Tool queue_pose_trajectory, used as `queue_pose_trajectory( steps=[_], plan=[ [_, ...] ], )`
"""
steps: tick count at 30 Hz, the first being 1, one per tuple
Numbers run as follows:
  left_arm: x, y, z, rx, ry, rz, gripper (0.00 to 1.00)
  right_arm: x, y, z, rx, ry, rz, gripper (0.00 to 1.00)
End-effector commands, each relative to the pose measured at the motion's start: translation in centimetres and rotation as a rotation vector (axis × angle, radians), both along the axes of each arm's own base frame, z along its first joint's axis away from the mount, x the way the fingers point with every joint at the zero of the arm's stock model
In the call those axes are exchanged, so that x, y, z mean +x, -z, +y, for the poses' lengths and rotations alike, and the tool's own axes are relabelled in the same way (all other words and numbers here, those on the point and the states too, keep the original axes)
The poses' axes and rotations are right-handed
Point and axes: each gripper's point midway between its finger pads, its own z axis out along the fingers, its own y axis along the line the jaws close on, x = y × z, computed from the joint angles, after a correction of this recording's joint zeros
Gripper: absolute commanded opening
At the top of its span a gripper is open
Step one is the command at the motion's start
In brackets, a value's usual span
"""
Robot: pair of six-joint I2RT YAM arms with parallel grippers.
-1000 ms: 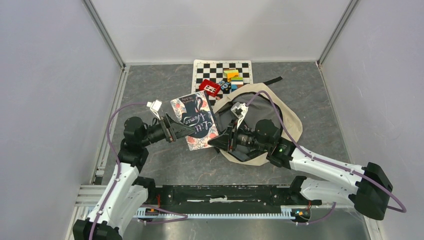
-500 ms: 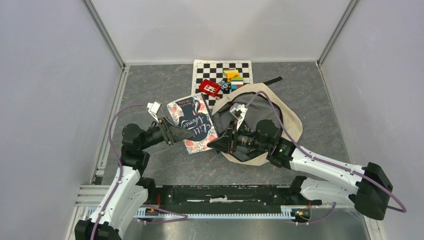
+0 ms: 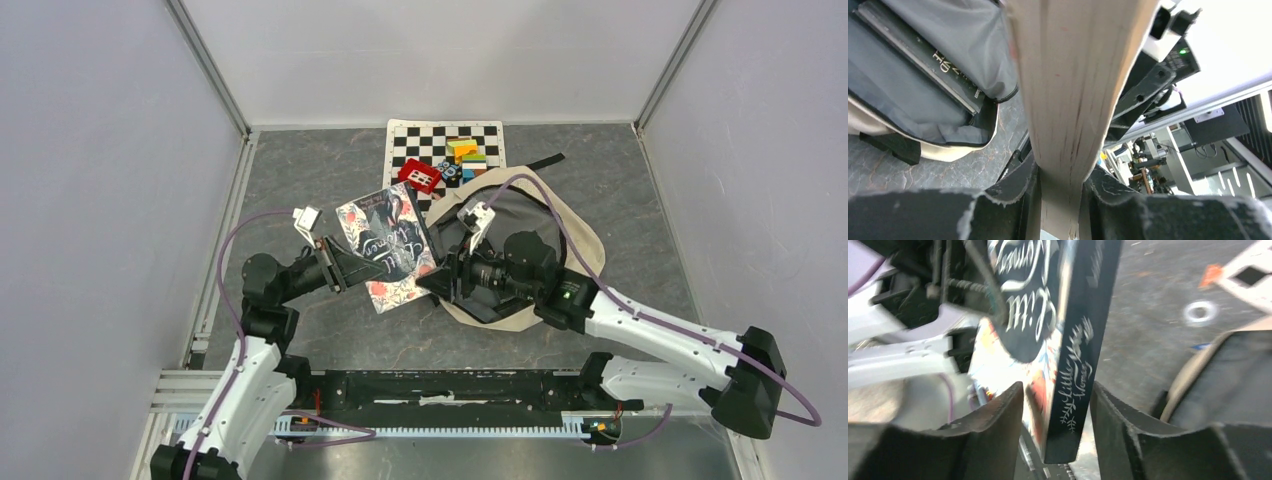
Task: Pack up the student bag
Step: Pick up the book from the center of the board.
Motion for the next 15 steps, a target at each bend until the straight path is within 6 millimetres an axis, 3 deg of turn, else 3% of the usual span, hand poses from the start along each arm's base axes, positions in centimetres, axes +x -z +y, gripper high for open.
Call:
queue_pose_trajectory(
  steps=[1,4,10,15],
  plan=[
    [-0.1,-0.2,0.1,0.03,-0.017,0.033,0.02,6.1,-3.2,-5.2,-0.164,0.373,-0.128,0.73],
    [0.2,1.3,0.7,0.134,-0.077,0.061,0.02,8.5,-3.7,-9.1,-0.313,0.522,-0.178,0.98],
    [0.0,7.1,2.5,0.327,-0.185,0.254,0.02,12.8,-0.7,-17.1,-0.603,0.687,-0.143,0.98],
    [-0.9,9.2,2.7,0.303,-0.209,0.369,0.02,15.5,3.1,-22.2,-0.785,0.757,-0.099,0.98]
  ],
)
